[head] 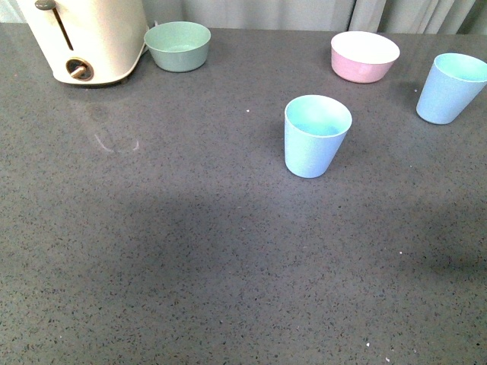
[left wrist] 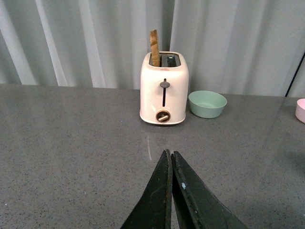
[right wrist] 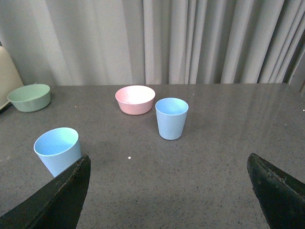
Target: Stack blue cups with both arms
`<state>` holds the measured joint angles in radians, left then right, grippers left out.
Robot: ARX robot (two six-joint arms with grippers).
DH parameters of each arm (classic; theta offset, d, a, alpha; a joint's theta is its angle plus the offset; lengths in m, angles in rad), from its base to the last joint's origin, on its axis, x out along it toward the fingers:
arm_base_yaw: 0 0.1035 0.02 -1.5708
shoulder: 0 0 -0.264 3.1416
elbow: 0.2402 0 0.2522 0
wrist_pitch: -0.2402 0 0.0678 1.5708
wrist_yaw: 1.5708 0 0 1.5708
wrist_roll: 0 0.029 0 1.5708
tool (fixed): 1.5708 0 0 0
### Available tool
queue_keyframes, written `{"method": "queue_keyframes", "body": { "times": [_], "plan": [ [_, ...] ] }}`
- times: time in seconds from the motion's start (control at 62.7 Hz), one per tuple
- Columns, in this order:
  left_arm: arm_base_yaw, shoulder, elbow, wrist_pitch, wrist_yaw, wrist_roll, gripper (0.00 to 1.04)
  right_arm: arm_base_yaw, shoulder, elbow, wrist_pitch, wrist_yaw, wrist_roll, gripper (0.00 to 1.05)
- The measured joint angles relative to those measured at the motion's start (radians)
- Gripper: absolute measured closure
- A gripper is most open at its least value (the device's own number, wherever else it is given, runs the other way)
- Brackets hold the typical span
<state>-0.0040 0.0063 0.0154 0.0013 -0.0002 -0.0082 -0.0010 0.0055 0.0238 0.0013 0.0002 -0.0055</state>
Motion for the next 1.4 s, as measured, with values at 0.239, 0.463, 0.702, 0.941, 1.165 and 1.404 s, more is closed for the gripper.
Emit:
{"method": "queue_keyframes", "body": {
  "times": [0.239, 0.463, 0.702, 0.941, 1.165, 1.404],
  "plan": [
    [0.0, 0.0, 0.0, 0.0, 0.0, 0.0, 0.61, 0.0, 0.0, 0.0, 0.0, 0.0, 0.0, 0.09],
    [0.0, 0.0, 0.0, 0.0, 0.0, 0.0, 0.17, -0.077, 0.29, 0.152, -0.335, -0.138, 0.108, 0.09],
    [0.0, 0.0, 0.0, 0.0, 0.0, 0.001, 0.09, -0.309, 0.709, 0.349, -0.058, -0.287, -0.121, 0.09],
    [0.0, 0.0, 0.0, 0.0, 0.0, 0.001, 0.09, -0.276, 1.293, 0.728, 0.027, -0.313, -0.515, 0.09],
    [0.0, 0.0, 0.0, 0.0, 0.0, 0.001, 0.09, -0.203, 1.621, 1.009, -0.107, -0.307, -0.735, 0.09],
    [0.0, 0.0, 0.0, 0.0, 0.0, 0.001, 0.09, -0.15, 1.819, 1.154, -0.136, -0.265, -0.799, 0.09]
  ]
}}
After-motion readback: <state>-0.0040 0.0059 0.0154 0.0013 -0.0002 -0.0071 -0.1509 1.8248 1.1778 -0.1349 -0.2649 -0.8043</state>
